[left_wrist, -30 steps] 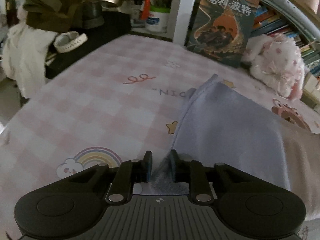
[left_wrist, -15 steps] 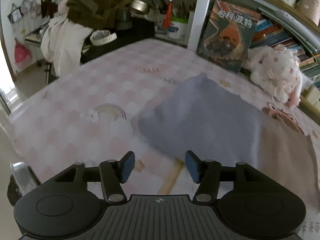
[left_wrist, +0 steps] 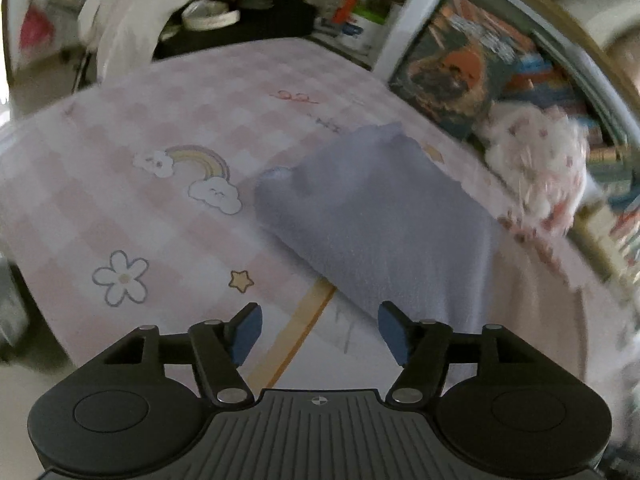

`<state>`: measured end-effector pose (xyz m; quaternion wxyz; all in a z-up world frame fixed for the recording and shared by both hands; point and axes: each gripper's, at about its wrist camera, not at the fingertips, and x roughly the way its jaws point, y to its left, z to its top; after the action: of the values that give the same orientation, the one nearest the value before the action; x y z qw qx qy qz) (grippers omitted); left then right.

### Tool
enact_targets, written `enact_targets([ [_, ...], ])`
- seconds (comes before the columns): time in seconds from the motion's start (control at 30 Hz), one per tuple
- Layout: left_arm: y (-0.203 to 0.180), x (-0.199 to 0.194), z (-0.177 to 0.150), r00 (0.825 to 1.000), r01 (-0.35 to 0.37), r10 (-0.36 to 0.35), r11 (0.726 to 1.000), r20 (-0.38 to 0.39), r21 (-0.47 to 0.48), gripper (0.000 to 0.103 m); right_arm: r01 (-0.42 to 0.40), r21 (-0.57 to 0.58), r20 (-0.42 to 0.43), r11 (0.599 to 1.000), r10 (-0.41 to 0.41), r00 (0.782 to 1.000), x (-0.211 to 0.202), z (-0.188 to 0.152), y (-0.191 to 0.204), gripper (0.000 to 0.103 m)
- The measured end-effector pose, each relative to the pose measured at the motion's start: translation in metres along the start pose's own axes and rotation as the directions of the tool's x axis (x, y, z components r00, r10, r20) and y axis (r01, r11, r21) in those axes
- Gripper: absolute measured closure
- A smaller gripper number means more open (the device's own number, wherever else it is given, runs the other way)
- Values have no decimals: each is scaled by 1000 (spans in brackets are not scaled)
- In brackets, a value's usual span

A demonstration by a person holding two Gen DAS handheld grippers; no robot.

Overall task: Fold clothes
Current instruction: 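Lower the folded sweater onto the mat and open both tools, then grasp the lavender edge with the left tool while the right tool grasps the pink edge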

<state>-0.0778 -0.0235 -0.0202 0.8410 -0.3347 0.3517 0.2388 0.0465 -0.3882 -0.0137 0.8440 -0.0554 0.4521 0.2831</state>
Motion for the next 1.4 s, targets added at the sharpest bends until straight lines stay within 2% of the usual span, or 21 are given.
enact_targets([
  [0.07, 14, 5, 6, 999, 47, -48, 991, -1, -125, 37, 17, 18, -3, 1000, -17, 1000, -2, -2, 5, 48],
  [0.1, 23, 8, 8, 997, 75, -77, 974, -1, -214, 37, 21, 24, -5, 999, -21, 1000, -3, -3, 7, 48],
  [0.13, 32, 12, 10, 994, 102, -106, 948, 3, -301, 37, 28, 29, -8, 999, -27, 1000, -3, -4, 9, 48],
  [0.2, 48, 19, 14, 987, 149, -158, 877, 19, -457, 38, 45, 40, -14, 998, -44, 999, -5, -6, 14, 47],
  [0.3, 56, 29, 20, 982, 180, -185, 811, 47, -556, 38, 68, 76, -15, 995, -67, 998, -8, -7, 18, 47],
  [0.33, 57, 33, 22, 980, 186, -189, 796, 56, -577, 41, 75, 97, -16, 993, -73, 997, -9, -7, 18, 47],
  [0.4, 57, 40, 26, 980, 189, -189, 784, 63, -591, 44, 88, 139, -13, 986, -87, 996, -10, -7, 19, 47],
  [0.5, 52, 50, 31, 985, 155, -168, 795, 33, -587, 75, 108, 202, -6, 973, -109, 994, -12, -7, 19, 48],
  [0.53, 51, 52, 32, 986, 146, -163, 802, 23, -580, 80, 111, 226, 0, 968, -113, 994, -13, -6, 18, 48],
  [0.57, 50, 52, 33, 988, 138, -156, 814, 16, -564, 83, 112, 252, 8, 961, -118, 993, -15, -5, 17, 48],
  [0.63, 43, 45, 38, 989, 137, -143, 871, 22, -472, 90, 113, 307, 19, 945, -124, 992, -16, -4, 13, 48],
  [0.7, 25, 31, 42, 984, 179, -164, 935, 76, -305, 90, 112, 372, 11, 922, -125, 992, -12, -3, 7, 48],
  [0.73, 16, 24, 44, 977, 207, -188, 954, 102, -215, 90, 111, 404, 7, 908, -125, 992, -10, -3, 3, 50],
  [0.77, 11, 21, 45, 971, 227, -211, 961, 112, -159, 89, 111, 435, 3, 893, -125, 992, -7, -3, 0, 52],
  [0.87, 16, 30, 47, 969, 244, -235, 959, 77, -146, 86, 110, 479, -27, 871, -110, 994, 5, -2, -3, 63],
  [0.97, 42, 51, 47, 969, 240, -248, 922, 14, -303, 79, 115, 469, -36, 876, -110, 993, 12, -1, 3, 67],
  [1.03, 47, 58, 45, 967, 243, -255, 910, 7, -336, 73, 125, 453, -38, 883, -121, 992, 15, -1, 8, 69],
  [1.17, 40, 66, 45, 964, 260, -263, 908, 36, -327, 67, 141, 429, -44, 892, -136, 990, 18, 1, 13, 70],
  [1.27, 38, 73, 46, 960, 280, -274, 901, 63, -331, 72, 156, 403, -51, 902, -148, 988, 21, 4, 17, 70],
  [1.33, 42, 79, 47, 957, 286, -282, 891, 66, -353, 85, 166, 382, -54, 909, -157, 986, 22, 4, 21, 70],
  [1.4, 49, 83, 49, 952, 300, -298, 878, 65, -374, 88, 174, 363, -56, 916, -165, 985, 23, 5, 24, 71],
])
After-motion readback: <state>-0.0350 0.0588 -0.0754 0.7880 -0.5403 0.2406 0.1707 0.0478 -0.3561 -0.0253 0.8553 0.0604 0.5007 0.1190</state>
